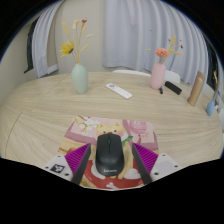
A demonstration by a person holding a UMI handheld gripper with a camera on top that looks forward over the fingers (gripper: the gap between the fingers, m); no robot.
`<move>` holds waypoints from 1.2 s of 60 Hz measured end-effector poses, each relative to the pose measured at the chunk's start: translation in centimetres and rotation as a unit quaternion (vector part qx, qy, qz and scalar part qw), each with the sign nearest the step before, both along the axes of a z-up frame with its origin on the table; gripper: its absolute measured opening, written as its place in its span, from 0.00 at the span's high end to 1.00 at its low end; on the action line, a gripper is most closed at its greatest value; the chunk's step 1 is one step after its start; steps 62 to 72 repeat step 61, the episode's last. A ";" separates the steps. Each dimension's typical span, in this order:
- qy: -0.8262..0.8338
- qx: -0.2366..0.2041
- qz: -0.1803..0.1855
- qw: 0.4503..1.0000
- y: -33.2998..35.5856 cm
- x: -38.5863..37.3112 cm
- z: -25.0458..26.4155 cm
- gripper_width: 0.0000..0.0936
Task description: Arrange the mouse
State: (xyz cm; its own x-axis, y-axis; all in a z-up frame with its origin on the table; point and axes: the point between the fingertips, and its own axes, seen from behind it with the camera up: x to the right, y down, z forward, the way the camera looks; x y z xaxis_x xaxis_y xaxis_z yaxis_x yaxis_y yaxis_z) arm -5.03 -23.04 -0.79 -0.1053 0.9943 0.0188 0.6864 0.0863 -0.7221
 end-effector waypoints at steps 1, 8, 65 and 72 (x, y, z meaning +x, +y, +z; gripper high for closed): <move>0.002 -0.001 -0.002 1.000 0.2 0.1 0.3 0.07; 0.012 -0.022 -0.010 1.000 1.9 1.9 4.0 0.09; 0.002 0.041 -0.080 0.996 33.5 30.8 12.7 0.09; 0.002 0.041 -0.080 0.996 33.5 30.8 12.7 0.09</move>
